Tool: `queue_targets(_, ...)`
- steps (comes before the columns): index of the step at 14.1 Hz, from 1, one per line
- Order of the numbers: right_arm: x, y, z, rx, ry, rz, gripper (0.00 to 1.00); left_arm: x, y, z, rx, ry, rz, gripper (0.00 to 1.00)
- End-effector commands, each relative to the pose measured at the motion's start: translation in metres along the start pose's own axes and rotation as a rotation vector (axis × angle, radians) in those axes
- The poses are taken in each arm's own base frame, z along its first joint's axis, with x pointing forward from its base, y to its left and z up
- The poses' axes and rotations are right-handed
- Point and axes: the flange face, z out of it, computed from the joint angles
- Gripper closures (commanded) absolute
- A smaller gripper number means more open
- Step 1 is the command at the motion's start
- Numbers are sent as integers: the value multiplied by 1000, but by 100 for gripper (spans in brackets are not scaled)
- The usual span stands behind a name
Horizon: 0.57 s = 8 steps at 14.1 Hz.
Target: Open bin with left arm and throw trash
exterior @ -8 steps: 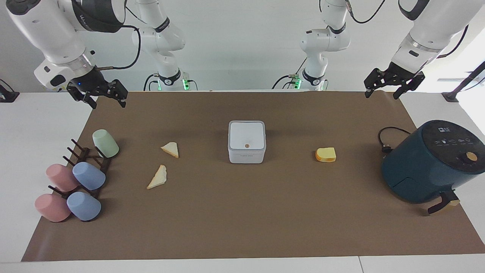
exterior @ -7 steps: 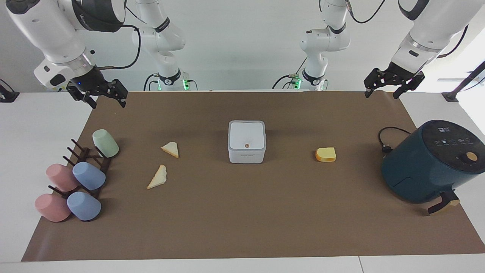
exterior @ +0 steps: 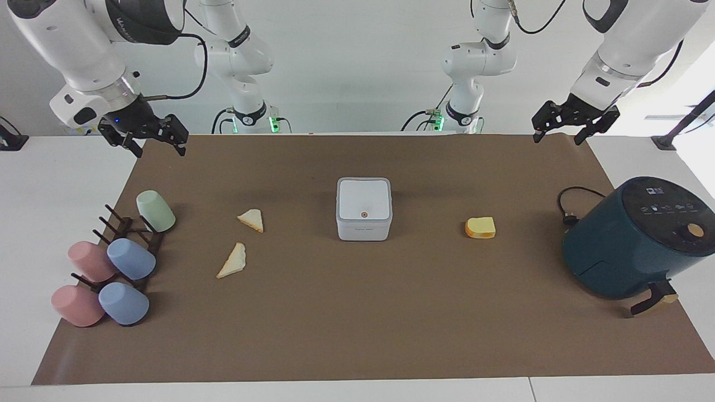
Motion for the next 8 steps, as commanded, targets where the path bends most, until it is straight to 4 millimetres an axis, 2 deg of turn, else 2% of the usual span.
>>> queue_targets(1, 2, 0, -4, -8, 11, 15, 0, -2, 3, 5, -6, 50, 2, 0)
queue_targets(3, 0, 1, -6, -8, 15, 15, 0, 6, 9, 18, -2, 99, 13, 0)
queue_targets(4, 0, 2, -4, -8, 12, 17, 0, 11, 19, 27, -1, 113, 32, 0)
queue_targets(7, 0, 2, -2, -7, 8, 22, 0, 22, 32, 78, 0, 111, 59, 0)
queue_targets(8, 0, 0, -2, -7, 6, 20, 0, 22, 30, 96, 2, 130, 55, 0)
